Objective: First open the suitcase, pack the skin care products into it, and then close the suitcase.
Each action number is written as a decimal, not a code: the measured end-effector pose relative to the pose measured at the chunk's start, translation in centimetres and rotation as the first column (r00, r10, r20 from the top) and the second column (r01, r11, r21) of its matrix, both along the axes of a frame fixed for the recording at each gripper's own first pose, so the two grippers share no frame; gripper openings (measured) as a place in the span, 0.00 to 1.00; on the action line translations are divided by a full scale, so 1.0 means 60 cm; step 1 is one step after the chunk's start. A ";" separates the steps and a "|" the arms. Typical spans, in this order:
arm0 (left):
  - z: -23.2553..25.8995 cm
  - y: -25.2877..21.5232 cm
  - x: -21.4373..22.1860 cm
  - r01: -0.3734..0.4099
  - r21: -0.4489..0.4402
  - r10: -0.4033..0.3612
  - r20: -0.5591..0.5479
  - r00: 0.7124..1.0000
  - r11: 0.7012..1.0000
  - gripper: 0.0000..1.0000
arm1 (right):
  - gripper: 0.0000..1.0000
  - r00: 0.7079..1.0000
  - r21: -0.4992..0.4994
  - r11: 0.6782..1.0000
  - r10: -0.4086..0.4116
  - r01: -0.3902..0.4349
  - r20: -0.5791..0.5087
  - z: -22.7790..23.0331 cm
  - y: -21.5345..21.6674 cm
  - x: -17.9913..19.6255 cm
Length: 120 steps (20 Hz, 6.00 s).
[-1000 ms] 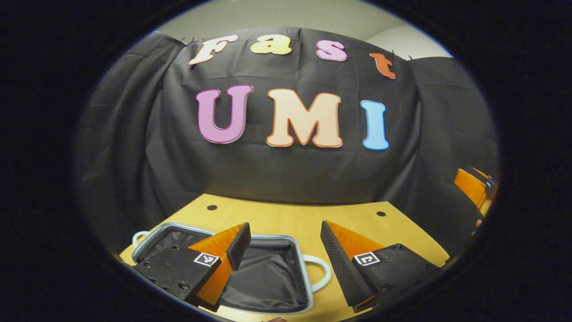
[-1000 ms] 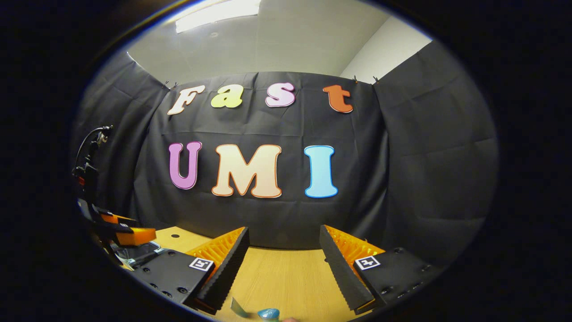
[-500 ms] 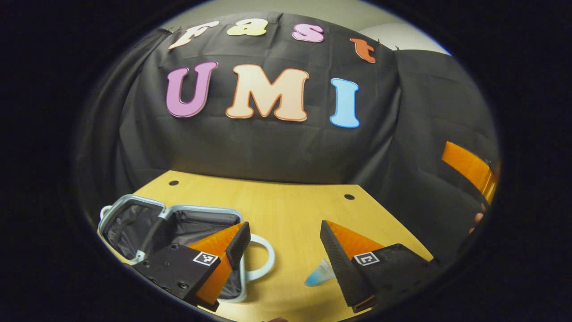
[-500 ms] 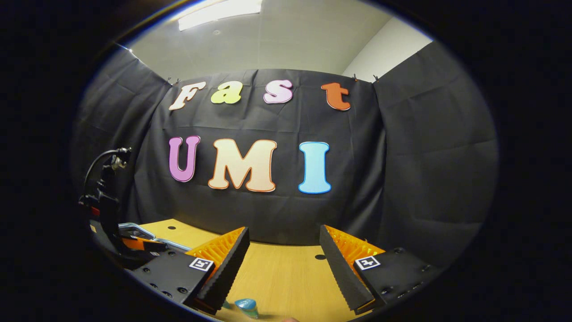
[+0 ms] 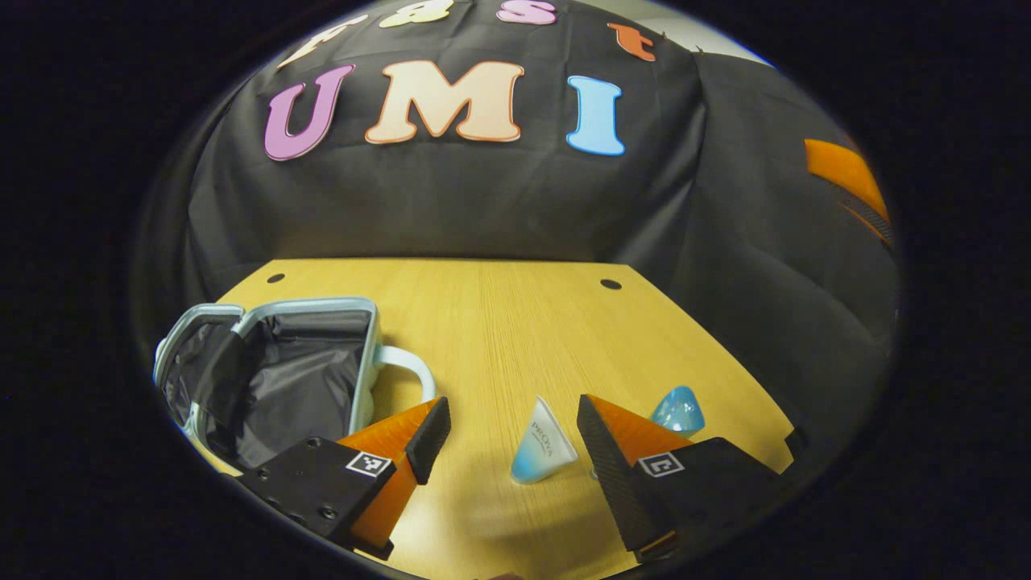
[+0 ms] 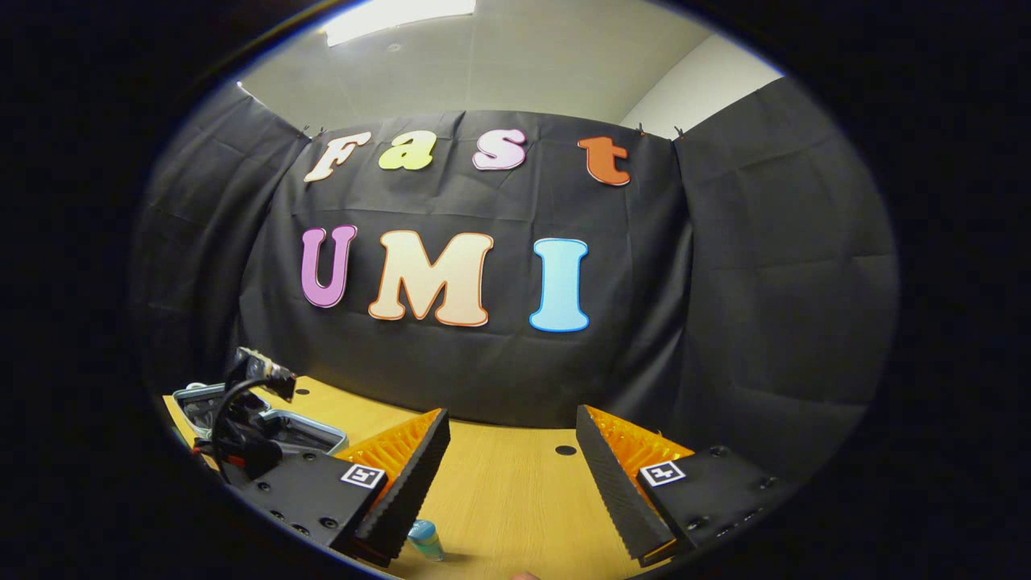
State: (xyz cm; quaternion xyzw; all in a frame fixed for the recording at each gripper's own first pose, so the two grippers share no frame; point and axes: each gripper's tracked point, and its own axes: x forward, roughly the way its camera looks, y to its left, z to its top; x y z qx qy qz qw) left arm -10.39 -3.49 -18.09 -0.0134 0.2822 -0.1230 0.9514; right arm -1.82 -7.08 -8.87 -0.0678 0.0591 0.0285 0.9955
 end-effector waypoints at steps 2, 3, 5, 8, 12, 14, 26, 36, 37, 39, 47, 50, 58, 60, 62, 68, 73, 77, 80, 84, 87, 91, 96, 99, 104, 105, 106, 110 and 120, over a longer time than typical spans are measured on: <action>-0.030 -0.004 -0.004 0.000 0.007 0.000 -0.034 0.999 1.000 0.95 | 0.99 1.000 -0.002 1.000 0.009 -0.009 -0.016 -0.015 0.004 -0.001; -0.044 -0.006 -0.003 -0.001 0.009 0.001 -0.052 0.999 1.000 0.95 | 0.99 1.000 -0.005 1.000 0.015 -0.015 -0.024 -0.024 0.007 -0.001; -0.068 -0.010 0.002 0.001 0.020 0.000 -0.071 0.997 1.000 0.87 | 0.99 0.999 -0.006 1.000 0.028 -0.029 -0.045 -0.045 0.015 -0.004; -0.080 -0.011 0.013 0.023 0.052 -0.020 -0.059 0.998 0.998 0.23 | 0.99 0.996 0.007 0.998 0.058 -0.058 -0.070 -0.075 0.034 -0.010; -0.044 -0.009 0.011 0.049 0.000 -0.049 -0.052 0.997 0.999 0.14 | 0.99 0.991 -0.008 0.997 0.074 -0.075 -0.113 -0.129 0.058 -0.011; -0.002 0.009 0.011 0.069 0.013 -0.069 -0.033 0.997 0.998 0.13 | 0.99 0.984 -0.004 0.996 0.086 -0.088 -0.159 -0.167 0.080 -0.017; 0.150 0.165 0.010 -0.026 0.045 0.025 0.021 0.999 0.999 0.13 | 0.99 0.915 -0.042 0.997 0.044 -0.066 -0.401 -0.381 0.113 -0.051; 0.149 0.326 -0.017 -0.200 0.099 0.202 -0.011 0.979 0.975 0.13 | 0.49 0.844 0.038 0.999 0.045 -0.029 -0.534 -0.440 0.119 -0.053; 0.144 0.338 -0.016 -0.207 0.106 0.210 -0.019 0.977 0.973 0.13 | 0.48 0.836 0.059 0.998 0.058 -0.031 -0.545 -0.437 0.126 -0.054; 0.125 0.362 -0.014 -0.218 0.129 0.226 -0.050 0.973 0.967 0.13 | 0.45 0.827 0.083 0.995 0.091 -0.054 -0.554 -0.421 0.151 -0.052; -0.007 0.421 -0.019 -0.188 0.182 0.235 -0.285 0.929 0.965 0.13 | 0.46 0.777 0.255 0.949 0.298 -0.182 -0.555 -0.315 0.321 -0.060; -0.034 0.429 -0.009 -0.180 0.165 0.225 -0.316 0.922 0.970 0.16 | 0.45 0.732 0.374 0.903 0.399 -0.210 -0.553 -0.282 0.410 -0.078; -0.056 0.438 0.016 -0.090 0.087 0.113 -0.320 0.941 0.992 0.24 | 0.43 0.703 0.355 0.907 0.405 -0.227 -0.585 -0.311 0.525 -0.070; -0.041 0.440 0.023 -0.065 0.060 0.080 -0.286 0.955 0.996 0.53 | 0.46 0.703 0.341 0.914 0.392 -0.222 -0.594 -0.326 0.544 -0.067; -0.016 0.452 0.030 -0.051 0.040 0.059 -0.246 0.968 0.998 0.82 | 0.46 0.694 0.319 0.920 0.382 -0.226 -0.610 -0.348 0.561 -0.067; 0.086 0.540 0.056 -0.104 -0.043 0.097 -0.139 0.986 0.994 0.87 | 0.46 0.646 0.267 0.942 0.335 -0.205 -0.686 -0.431 0.602 -0.080; 0.115 0.656 0.071 -0.197 -0.038 0.193 -0.098 0.976 0.980 0.87 | 0.46 0.634 0.228 0.961 0.276 -0.158 -0.722 -0.477 0.621 -0.073; 0.117 0.761 0.063 -0.284 -0.024 0.280 -0.096 0.955 0.959 0.87 | 0.48 0.650 0.203 0.972 0.230 -0.118 -0.725 -0.486 0.632 -0.050; 0.117 0.848 0.060 -0.359 -0.018 0.356 -0.093 0.930 0.933 0.87 | 0.56 0.690 0.203 0.974 0.212 -0.096 -0.692 -0.474 0.648 -0.018; 0.112 0.981 0.055 -0.464 0.023 0.464 -0.089 0.881 0.886 0.87 | 0.79 0.712 0.191 0.976 0.209 -0.107 -0.670 -0.461 0.670 0.011; 0.091 1.060 0.050 -0.526 0.033 0.526 -0.116 0.842 0.850 0.87 | 0.97 0.745 0.184 0.977 0.203 -0.109 -0.636 -0.439 0.684 0.029; 0.016 1.128 0.050 -0.555 0.058 0.553 -0.214 0.805 0.830 0.87 | 0.94 0.792 0.160 0.978 0.201 -0.131 -0.576 -0.392 0.694 0.056; -0.072 1.142 0.037 -0.545 0.049 0.519 -0.387 0.762 0.837 0.88 | 0.98 0.832 0.126 0.983 0.182 -0.136 -0.524 -0.352 0.686 0.078; -0.100 1.138 0.034 -0.548 0.039 0.507 -0.439 0.742 0.836 0.80 | 0.98 0.836 0.114 0.985 0.169 -0.128 -0.523 -0.348 0.676 0.078; -0.095 1.099 0.044 -0.469 0.058 0.444 -0.440 0.781 0.881 0.12 | 0.98 0.839 0.115 0.984 0.175 -0.134 -0.515 -0.342 0.668 0.077; -0.084 1.097 0.050 -0.446 0.083 0.438 -0.417 0.797 0.891 0.09 | 0.98 0.844 0.115 0.983 0.181 -0.142 -0.505 -0.335 0.668 0.078; -0.071 1.092 0.051 -0.423 0.104 0.427 -0.404 0.809 0.900 0.06 | 0.98 0.849 0.113 0.982 0.186 -0.150 -0.494 -0.329 0.667 0.077; 0.000 1.085 0.057 -0.394 0.149 0.421 -0.319 0.849 0.907 0.01 | 0.98 0.867 0.104 0.978 0.207 -0.179 -0.453 -0.303 0.657 0.073; 0.215 0.973 0.070 -0.399 0.156 0.415 -0.092 0.905 0.904 0.00 | 0.98 0.885 0.117 0.951 0.308 -0.285 -0.348 -0.233 0.597 0.060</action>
